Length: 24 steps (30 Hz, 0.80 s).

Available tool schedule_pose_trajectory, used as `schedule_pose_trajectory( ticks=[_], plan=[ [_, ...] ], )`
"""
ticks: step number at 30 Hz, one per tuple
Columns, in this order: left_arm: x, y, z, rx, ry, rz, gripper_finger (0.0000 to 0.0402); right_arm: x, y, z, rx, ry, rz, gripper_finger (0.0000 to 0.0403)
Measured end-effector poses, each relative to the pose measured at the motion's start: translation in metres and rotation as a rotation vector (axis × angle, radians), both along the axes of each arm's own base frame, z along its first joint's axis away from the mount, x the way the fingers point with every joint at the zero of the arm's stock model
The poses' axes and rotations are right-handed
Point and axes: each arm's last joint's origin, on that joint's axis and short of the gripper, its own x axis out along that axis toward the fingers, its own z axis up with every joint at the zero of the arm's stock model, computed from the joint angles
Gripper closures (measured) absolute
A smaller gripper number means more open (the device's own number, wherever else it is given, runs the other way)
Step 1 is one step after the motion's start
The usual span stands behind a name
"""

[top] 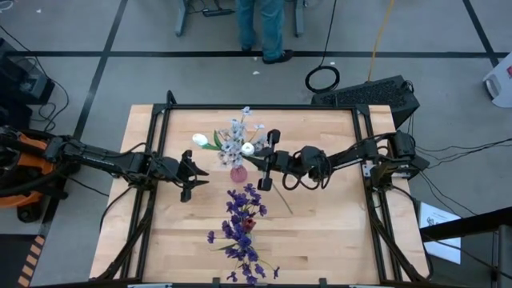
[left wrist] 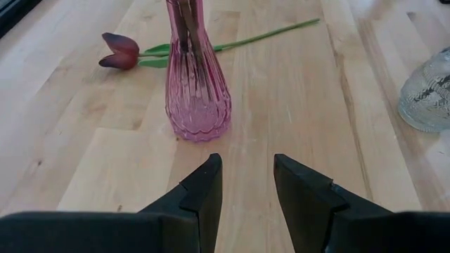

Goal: Sort flowers into vase by color
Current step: Put the white flower into the pink vase

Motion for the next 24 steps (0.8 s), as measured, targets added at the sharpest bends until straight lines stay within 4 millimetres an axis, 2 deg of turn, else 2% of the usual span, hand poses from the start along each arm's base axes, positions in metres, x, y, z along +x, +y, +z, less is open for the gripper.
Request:
schedule_pose_trajectory(
  ticks=[8,24],
  plan=[
    [0.0,0.0,0.0,0.0,-0.001,0.0,0.0265,0.005,-0.002,-0.014,0.065,0.148,0.016,0.0401],
    [0.0,0.0,0.0,0.0,-0.001,0.001,0.0265,0.007,-0.002,-0.025,0.142,0.256,0.025,0.0383]
  ],
)
